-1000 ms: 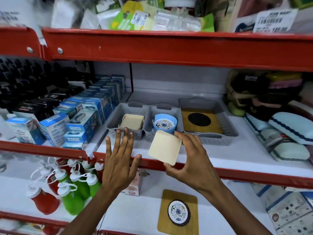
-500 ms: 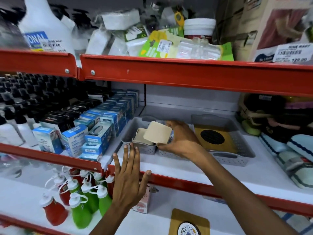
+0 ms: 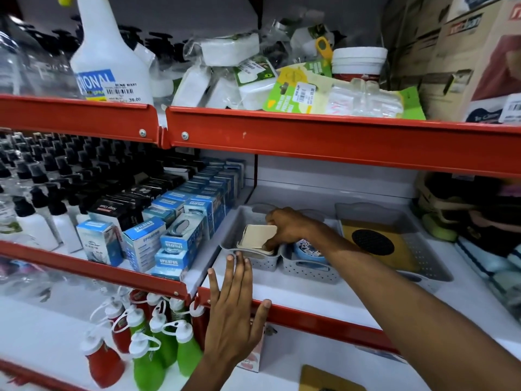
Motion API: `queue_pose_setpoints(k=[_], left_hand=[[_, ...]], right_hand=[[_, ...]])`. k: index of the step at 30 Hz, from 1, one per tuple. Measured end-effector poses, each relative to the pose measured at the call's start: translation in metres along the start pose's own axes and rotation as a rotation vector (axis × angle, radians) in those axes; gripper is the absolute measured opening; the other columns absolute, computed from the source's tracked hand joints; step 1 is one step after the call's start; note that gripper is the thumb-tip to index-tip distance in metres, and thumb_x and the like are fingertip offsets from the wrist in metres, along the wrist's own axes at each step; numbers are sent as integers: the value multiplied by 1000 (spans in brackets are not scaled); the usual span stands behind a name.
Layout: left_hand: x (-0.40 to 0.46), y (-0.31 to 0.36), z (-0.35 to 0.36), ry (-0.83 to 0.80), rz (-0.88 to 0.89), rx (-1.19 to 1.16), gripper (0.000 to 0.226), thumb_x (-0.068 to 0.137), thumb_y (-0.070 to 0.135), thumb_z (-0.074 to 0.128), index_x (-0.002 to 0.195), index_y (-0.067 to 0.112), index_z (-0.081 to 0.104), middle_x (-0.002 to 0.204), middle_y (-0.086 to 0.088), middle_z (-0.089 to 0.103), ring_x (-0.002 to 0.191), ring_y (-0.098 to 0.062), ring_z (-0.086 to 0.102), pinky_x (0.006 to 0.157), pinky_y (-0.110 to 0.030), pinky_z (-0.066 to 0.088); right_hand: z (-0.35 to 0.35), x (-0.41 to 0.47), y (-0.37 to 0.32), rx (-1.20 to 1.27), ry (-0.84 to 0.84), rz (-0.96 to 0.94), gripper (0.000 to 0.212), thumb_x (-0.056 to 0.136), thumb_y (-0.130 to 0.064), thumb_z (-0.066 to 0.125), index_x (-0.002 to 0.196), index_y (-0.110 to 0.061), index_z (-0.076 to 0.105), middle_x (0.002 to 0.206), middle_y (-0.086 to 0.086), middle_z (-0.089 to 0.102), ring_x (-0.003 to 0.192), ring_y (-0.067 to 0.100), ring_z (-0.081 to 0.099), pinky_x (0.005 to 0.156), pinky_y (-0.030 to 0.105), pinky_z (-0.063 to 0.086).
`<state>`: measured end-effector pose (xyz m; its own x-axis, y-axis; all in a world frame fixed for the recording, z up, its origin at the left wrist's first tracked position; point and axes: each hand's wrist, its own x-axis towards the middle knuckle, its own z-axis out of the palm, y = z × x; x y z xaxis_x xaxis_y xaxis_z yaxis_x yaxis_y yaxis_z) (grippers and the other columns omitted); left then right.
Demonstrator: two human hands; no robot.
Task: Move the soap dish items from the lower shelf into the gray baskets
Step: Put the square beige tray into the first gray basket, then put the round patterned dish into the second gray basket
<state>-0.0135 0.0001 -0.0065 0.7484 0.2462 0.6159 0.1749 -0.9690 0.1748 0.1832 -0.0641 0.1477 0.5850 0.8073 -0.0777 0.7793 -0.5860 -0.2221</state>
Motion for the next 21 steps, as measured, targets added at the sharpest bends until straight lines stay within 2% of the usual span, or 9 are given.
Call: queue_pose_setpoints(k=[3, 6, 7, 9, 10, 12, 15, 18, 21], left_hand=[[1, 0, 0, 4, 1, 3, 77, 103, 57, 23, 161, 6, 21, 172, -13, 17, 162, -24, 6, 130, -48, -12], [0, 1, -1, 5, 1, 2, 77, 103, 57, 22, 161, 6, 23, 172, -12, 16, 162, -24, 6, 131, -48, -10], [1, 1, -1, 8, 0, 2, 77, 103, 57, 22, 161, 7, 22, 172, -12, 16, 162, -24, 6, 131, -48, -8], [1, -1, -1, 14, 6, 10, 77, 103, 57, 21, 161, 7, 21, 172, -12, 17, 162, -24, 7, 131, -48, -7], [0, -1, -1, 19, 9, 17, 76, 103, 56, 21, 161, 7, 21, 172, -12, 17, 162, -24, 8, 131, -49, -6], [1, -3, -1, 35, 8, 23, 76, 103, 56, 21, 161, 7, 23, 172, -12, 18, 162, -24, 9, 131, -50, -3], [-1, -1, 4, 62, 5, 18, 76, 102, 56, 22, 159, 5, 27, 171, -13, 20, 162, -24, 9, 131, -53, 1], [-2, 0, 7, 79, -8, 22, 77, 102, 56, 22, 158, 5, 29, 170, -14, 22, 162, -24, 8, 130, -56, 5], [-1, 0, 8, 90, -8, 55, 76, 102, 56, 22, 158, 5, 28, 170, -15, 22, 162, -24, 6, 130, -57, 3]], right_hand=[[0, -7, 4, 64, -29, -41, 47, 82, -39, 80, 109, -4, 63, 111, 14, 71, 99, 32, 64, 86, 42, 51], [4, -26, 5, 134, 61, -108, 66, 88, -47, 71, 141, -13, 50, 141, 11, 60, 122, 30, 59, 96, 30, 46], [6, -34, 5, 117, 109, -130, 77, 90, -51, 67, 152, -16, 36, 154, 10, 47, 136, 30, 48, 107, 31, 39], [14, -54, 6, -10, 212, -128, 92, 92, -63, 54, 160, -18, 12, 168, 6, 15, 155, 26, 13, 125, 37, 8], [19, -66, 8, -75, 259, -116, 95, 92, -68, 48, 160, -20, 3, 170, 2, 2, 156, 24, -3, 123, 36, -7], [29, -93, 10, -198, 336, -99, 98, 91, -76, 36, 159, -25, -11, 168, -1, -18, 153, 22, -24, 119, 37, -22], [50, -141, 20, -353, 426, -87, 99, 90, -80, 25, 158, -22, -15, 166, 5, -25, 151, 27, -29, 122, 51, -17], [72, -179, 32, -364, 503, -119, 95, 92, -78, 28, 161, -17, 2, 170, 10, -6, 155, 31, -14, 122, 55, -9], [97, -206, 51, -371, 532, -236, 87, 94, -67, 42, 160, -16, 15, 170, 11, 4, 157, 32, -1, 124, 57, 6]])
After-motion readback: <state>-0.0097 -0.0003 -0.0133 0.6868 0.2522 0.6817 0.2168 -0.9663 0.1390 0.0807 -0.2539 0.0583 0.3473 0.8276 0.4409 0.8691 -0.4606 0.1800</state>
